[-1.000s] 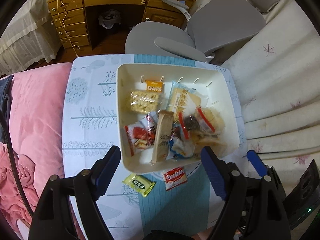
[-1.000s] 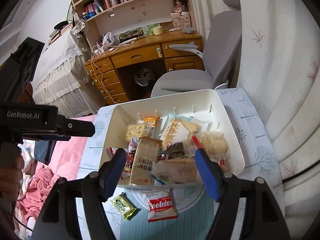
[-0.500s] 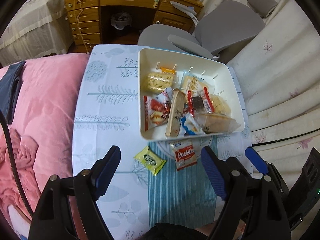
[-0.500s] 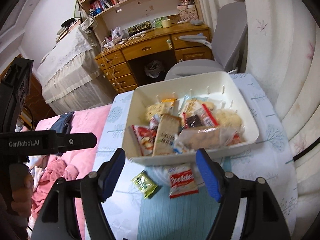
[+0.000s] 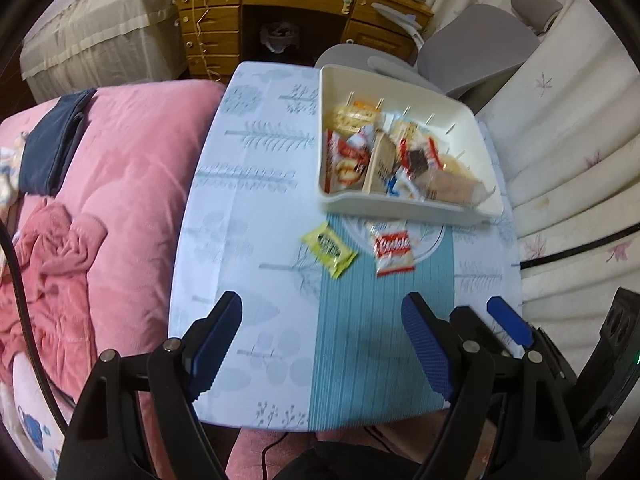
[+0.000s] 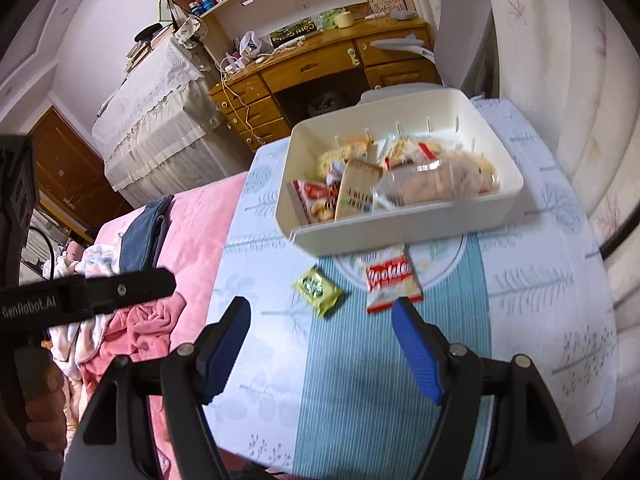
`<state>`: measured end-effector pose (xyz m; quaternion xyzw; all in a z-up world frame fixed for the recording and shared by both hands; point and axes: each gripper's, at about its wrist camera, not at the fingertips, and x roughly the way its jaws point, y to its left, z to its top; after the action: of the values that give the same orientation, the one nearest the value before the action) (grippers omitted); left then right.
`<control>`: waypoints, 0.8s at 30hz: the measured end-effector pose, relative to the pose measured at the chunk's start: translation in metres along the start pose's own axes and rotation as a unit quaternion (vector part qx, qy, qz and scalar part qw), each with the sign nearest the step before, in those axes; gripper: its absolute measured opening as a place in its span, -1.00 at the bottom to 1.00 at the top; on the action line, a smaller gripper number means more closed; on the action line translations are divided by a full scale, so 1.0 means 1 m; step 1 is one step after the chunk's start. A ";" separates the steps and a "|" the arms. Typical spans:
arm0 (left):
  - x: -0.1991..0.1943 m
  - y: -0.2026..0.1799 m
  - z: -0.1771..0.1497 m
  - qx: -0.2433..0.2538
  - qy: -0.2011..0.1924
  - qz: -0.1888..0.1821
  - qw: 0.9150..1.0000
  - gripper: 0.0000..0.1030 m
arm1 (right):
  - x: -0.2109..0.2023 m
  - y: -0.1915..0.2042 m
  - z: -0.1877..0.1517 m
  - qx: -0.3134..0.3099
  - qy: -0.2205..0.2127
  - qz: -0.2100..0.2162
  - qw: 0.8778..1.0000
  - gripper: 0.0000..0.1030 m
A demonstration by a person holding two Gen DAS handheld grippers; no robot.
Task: Organize snacks
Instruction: 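Withdraw both tools from the tray toward the last two snacks, then lower the right tool to the red-white Cookies bag while the left tool approaches the green-yellow wrapper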
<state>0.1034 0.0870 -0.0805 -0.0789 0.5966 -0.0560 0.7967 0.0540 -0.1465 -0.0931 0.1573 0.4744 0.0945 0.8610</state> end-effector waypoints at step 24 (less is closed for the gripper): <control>0.012 0.024 -0.020 0.154 -0.020 -0.043 0.987 0.58 | 0.027 -0.018 -0.045 0.138 0.050 -0.021 0.989 0.43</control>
<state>0.0881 0.1070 -0.1021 0.0184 0.5609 -0.1797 0.8079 0.0304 -0.1468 -0.1432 0.2598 0.5288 0.0174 0.8078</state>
